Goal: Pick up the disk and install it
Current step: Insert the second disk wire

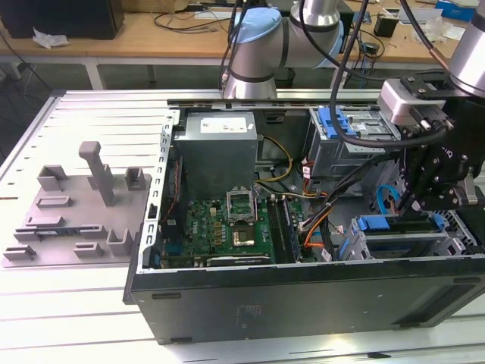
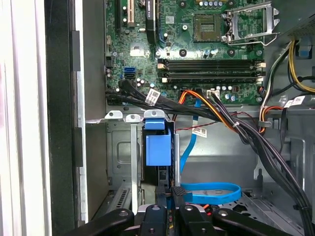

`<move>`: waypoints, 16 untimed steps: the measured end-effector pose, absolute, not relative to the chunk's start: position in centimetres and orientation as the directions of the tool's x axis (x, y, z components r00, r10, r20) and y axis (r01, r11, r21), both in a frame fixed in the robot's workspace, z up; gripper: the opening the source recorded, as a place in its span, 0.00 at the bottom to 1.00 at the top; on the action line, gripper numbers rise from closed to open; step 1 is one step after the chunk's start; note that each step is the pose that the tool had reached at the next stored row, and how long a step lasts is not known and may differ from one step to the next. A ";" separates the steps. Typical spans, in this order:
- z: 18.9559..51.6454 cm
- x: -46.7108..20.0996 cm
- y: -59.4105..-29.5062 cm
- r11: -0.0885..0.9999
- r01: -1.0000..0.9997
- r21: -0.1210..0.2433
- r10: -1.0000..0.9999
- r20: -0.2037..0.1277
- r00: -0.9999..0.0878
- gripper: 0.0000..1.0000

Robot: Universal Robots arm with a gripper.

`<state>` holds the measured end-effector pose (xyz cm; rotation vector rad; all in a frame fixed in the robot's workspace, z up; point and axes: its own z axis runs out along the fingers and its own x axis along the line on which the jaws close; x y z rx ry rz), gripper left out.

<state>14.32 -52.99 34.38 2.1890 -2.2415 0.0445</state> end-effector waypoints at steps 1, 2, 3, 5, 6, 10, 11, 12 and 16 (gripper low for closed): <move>34.3 14.3 -53.0 0.023 -1.000 -0.015 -0.999 0.026 -0.024 0.16; 34.3 14.3 -53.0 0.023 -1.000 -0.014 -0.999 0.026 -0.024 0.16; 34.3 14.3 -53.0 0.023 -1.000 -0.014 -0.999 0.026 -0.024 0.16; 34.2 14.3 -53.0 0.023 -1.000 -0.015 -0.999 0.026 -0.024 0.16; 34.2 14.3 -53.0 0.023 -1.000 -0.015 -0.999 0.026 -0.024 0.16; 34.0 14.3 -53.0 0.023 -1.000 -0.015 -0.999 0.026 -0.023 0.16; 34.0 14.3 -53.0 0.023 -1.000 -0.015 -0.999 0.026 -0.023 0.16; 34.0 14.3 -53.0 0.023 -1.000 -0.014 -0.999 0.026 -0.023 0.16; 33.9 14.3 -53.0 0.023 -1.000 -0.014 -0.999 0.026 -0.023 0.16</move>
